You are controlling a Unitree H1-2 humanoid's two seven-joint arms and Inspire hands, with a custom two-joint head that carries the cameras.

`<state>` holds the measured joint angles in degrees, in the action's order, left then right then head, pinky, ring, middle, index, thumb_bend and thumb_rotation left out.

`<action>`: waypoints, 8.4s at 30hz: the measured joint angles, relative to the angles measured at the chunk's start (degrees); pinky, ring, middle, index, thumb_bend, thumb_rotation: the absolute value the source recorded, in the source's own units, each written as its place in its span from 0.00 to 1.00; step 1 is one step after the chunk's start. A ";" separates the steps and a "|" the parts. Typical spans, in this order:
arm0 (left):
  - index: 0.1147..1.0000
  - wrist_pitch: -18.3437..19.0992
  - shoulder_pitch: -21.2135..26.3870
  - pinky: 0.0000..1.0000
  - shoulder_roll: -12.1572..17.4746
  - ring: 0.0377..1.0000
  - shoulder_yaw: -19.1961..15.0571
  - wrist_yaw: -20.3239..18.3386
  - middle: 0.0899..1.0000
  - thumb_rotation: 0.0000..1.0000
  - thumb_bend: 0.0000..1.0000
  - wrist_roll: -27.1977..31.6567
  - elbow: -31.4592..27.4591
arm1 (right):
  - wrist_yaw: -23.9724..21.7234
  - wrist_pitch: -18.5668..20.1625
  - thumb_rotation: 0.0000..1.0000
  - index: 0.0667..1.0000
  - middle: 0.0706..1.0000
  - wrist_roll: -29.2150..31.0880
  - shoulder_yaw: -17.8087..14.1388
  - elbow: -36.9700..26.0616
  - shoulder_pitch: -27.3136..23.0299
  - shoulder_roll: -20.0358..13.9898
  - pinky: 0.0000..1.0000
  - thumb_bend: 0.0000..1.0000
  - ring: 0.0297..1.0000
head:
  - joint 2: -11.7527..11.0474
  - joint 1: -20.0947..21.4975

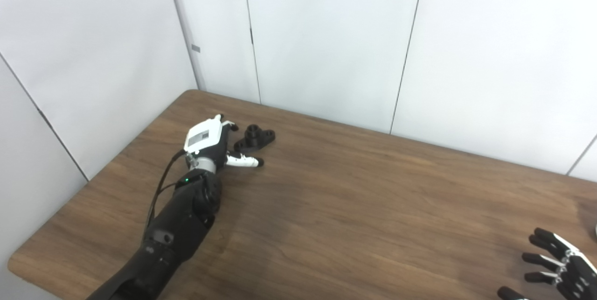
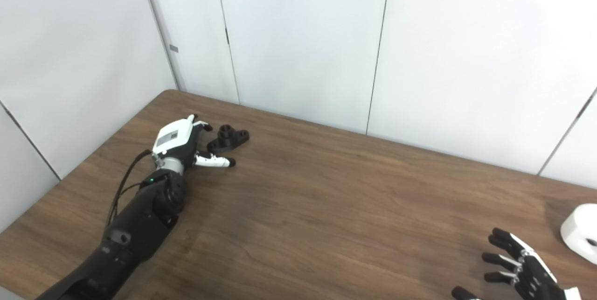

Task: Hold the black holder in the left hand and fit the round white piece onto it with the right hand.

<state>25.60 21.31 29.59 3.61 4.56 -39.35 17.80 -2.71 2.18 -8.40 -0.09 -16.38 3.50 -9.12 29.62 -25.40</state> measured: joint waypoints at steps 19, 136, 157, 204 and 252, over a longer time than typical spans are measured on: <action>0.74 -0.71 0.98 0.95 -0.64 1.00 -0.90 0.31 1.00 0.33 0.88 4.47 2.20 | -0.03 1.95 0.08 0.80 0.79 -0.69 0.29 -2.73 1.45 0.21 0.58 0.58 0.71 | 0.97 0.79; 0.42 -35.40 -0.09 0.99 -12.62 0.98 27.33 -10.49 0.89 0.05 0.52 0.97 -6.03 | -0.56 7.51 0.35 0.79 0.78 -3.21 -6.69 -12.02 -4.43 -3.49 0.58 0.61 0.70 | 5.98 32.70; 0.42 -44.93 1.89 0.96 -11.97 0.95 28.98 -0.35 0.87 0.05 0.52 1.67 3.33 | -4.18 18.63 0.28 0.82 0.88 -18.00 -10.29 1.62 -21.01 -26.89 0.63 0.79 0.81 | -6.68 54.05; 0.42 -43.28 -1.33 0.90 -11.50 0.91 26.13 -1.51 0.84 0.05 0.52 0.98 -0.65 | -24.72 23.62 0.29 0.96 1.00 -19.47 10.32 28.89 -33.33 -32.95 0.82 0.94 0.99 | -5.45 51.33; 0.42 -40.82 -2.89 0.90 -11.93 0.92 25.55 -1.75 0.85 0.05 0.52 0.91 -2.64 | -1.71 12.66 0.13 0.45 0.69 -23.96 13.33 37.43 -34.93 -20.95 0.70 0.52 0.73 | -2.81 48.69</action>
<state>-15.22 18.41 17.66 29.16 2.81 -38.44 15.16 -4.42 14.84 -32.36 13.24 21.05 -31.43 -30.07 26.81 23.29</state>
